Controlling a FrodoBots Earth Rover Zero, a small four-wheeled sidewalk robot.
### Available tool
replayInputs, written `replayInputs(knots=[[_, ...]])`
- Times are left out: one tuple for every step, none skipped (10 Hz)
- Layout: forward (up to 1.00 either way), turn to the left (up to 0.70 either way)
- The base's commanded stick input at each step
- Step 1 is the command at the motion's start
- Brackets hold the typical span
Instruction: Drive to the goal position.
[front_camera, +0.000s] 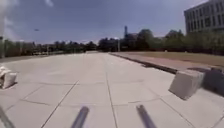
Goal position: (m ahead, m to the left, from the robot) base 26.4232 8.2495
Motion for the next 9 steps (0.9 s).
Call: replayInputs(knots=[[0.70, 0.00], [0.70, 0.00], [0.70, 0.00], [0.74, 0.00], [0.83, 0.00], [0.85, 0.00], [0.85, 0.00], [0.85, 0.00], [0.85, 0.00]])
